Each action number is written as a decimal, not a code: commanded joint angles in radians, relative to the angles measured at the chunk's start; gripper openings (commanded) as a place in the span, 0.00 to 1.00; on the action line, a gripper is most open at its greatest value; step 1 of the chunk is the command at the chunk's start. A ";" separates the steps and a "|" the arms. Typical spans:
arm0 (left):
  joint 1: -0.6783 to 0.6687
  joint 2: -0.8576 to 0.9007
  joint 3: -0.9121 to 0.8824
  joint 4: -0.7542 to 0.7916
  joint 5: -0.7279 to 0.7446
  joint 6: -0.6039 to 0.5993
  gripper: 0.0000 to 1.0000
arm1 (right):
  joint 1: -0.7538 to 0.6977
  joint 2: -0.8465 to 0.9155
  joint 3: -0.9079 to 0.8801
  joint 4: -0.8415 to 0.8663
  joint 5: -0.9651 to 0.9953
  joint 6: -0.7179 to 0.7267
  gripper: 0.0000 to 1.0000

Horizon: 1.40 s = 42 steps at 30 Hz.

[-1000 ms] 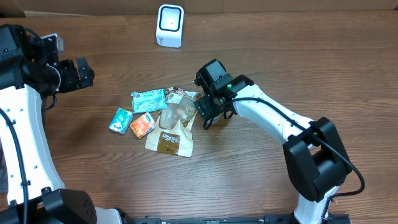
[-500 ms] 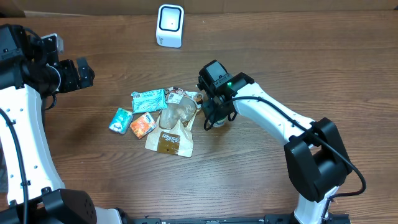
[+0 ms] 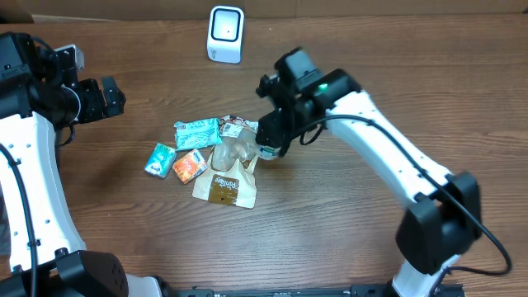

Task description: Scan the item barcode

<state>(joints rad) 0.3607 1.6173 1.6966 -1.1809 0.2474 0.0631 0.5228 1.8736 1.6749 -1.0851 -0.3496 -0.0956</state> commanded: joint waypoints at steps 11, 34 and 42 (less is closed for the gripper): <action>-0.001 -0.007 -0.002 0.003 0.005 0.027 1.00 | -0.200 -0.218 0.051 -0.117 -0.755 -0.363 0.31; -0.001 -0.007 -0.002 0.003 0.005 0.027 1.00 | -0.097 -0.128 0.047 0.309 0.001 -0.269 0.25; -0.001 -0.007 -0.002 0.003 0.005 0.027 1.00 | -0.098 -0.018 0.047 0.293 0.142 -0.469 0.22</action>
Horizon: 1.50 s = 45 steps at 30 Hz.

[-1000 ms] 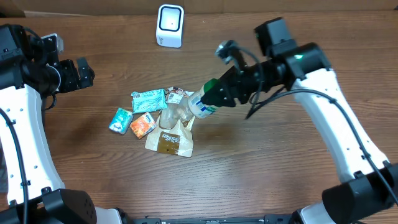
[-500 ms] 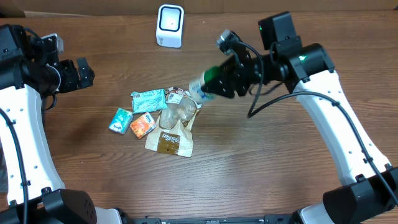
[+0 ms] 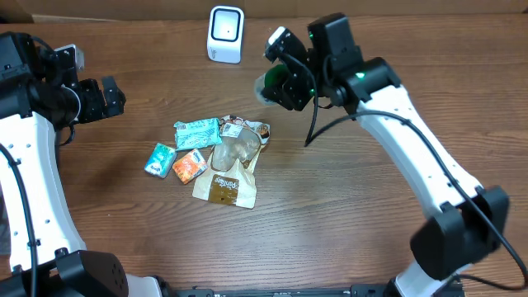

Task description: Scan the item barcode

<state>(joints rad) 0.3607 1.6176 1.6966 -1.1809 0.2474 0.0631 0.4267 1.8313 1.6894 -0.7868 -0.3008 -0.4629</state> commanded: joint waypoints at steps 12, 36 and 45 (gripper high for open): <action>-0.001 -0.008 -0.002 0.003 0.005 0.027 0.99 | -0.003 0.193 0.032 -0.204 0.177 -0.346 0.24; -0.001 -0.008 -0.002 0.003 0.005 0.027 1.00 | -0.003 0.257 0.169 -0.313 0.178 -0.058 1.00; -0.001 -0.008 -0.002 0.004 0.005 0.027 1.00 | -0.003 0.258 0.207 -0.451 0.192 0.270 1.00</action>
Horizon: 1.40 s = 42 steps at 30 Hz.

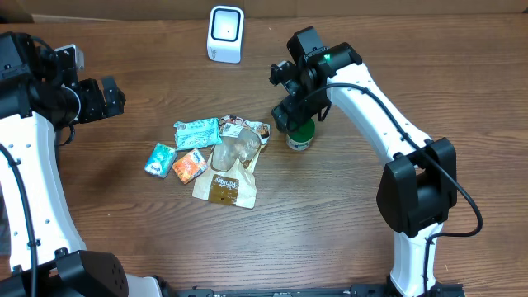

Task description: Scan the item barcode

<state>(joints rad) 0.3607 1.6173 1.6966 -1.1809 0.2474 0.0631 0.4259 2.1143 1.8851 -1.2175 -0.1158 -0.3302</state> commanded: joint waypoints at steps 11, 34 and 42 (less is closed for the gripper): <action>-0.001 -0.007 -0.002 0.003 0.005 0.027 1.00 | -0.002 -0.025 -0.059 0.028 0.065 0.135 0.98; -0.001 -0.007 -0.002 0.003 0.005 0.027 1.00 | -0.003 -0.025 -0.145 0.107 0.085 0.129 0.61; -0.001 -0.007 -0.002 0.003 0.005 0.027 1.00 | -0.003 -0.026 0.086 -0.072 -0.138 0.154 0.52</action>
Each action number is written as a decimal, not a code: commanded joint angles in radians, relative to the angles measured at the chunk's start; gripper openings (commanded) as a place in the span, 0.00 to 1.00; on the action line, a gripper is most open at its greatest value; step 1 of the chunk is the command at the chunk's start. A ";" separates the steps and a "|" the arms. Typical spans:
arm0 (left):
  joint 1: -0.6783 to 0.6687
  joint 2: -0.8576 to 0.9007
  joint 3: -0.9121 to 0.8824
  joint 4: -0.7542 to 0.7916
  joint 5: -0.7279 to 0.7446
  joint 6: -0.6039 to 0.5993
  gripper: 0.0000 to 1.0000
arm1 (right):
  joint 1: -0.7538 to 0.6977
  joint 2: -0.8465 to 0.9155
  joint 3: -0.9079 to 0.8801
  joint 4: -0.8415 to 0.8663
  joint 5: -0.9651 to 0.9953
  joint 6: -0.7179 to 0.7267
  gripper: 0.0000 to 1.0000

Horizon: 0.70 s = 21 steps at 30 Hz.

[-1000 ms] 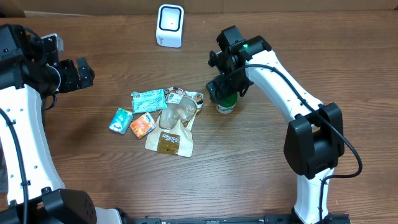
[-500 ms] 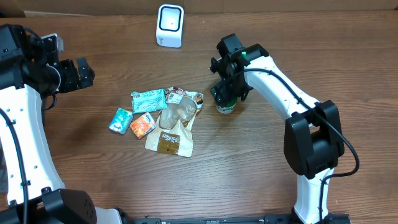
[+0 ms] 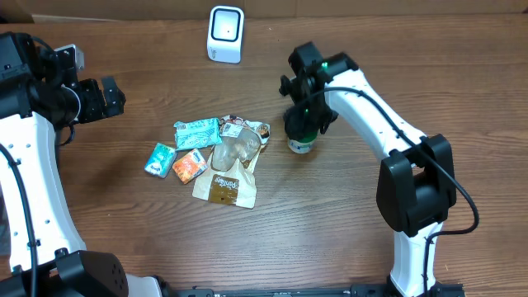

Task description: Scan the item barcode

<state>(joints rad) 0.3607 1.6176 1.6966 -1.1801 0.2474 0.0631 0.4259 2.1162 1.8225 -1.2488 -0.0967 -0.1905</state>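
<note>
A small green container with a white base (image 3: 300,142) stands upright on the table, just right of the pile of packets. My right gripper (image 3: 302,122) sits directly on top of it, and its dark body hides the fingers and the container's top. The white barcode scanner (image 3: 225,33) stands at the back centre, well away from the container. Far off at the left edge, my left gripper (image 3: 109,97) is raised, open and holding nothing.
The pile left of the container holds a teal packet (image 3: 197,132), a smaller teal packet (image 3: 160,158), an orange packet (image 3: 190,166), a tan pouch (image 3: 224,186), a clear bag (image 3: 236,148) and a printed wrapper (image 3: 246,128). A cardboard edge runs along the back.
The right gripper has shifted slightly right and turned a little over the green container. The container stands in almost the same spot. The left arm has not moved.
My right gripper was first down at the right edge of the pile, on the container. Then it held the green container up in the air near the scanner. After that the container stood on the table right of the pile, where it still stands under the gripper.
</note>
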 commanded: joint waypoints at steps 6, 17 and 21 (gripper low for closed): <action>-0.001 -0.008 -0.002 0.003 0.005 0.027 1.00 | -0.003 -0.029 0.356 -0.185 -0.416 0.003 0.51; -0.001 -0.008 -0.002 0.003 0.005 0.027 1.00 | -0.011 -0.033 0.446 -0.220 -1.075 0.052 0.52; -0.001 -0.008 -0.002 0.003 0.005 0.027 1.00 | -0.033 -0.033 0.446 -0.220 -1.162 0.052 0.52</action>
<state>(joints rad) 0.3607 1.6176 1.6966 -1.1809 0.2474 0.0631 0.4210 2.1162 2.2364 -1.4704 -1.0504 -0.1486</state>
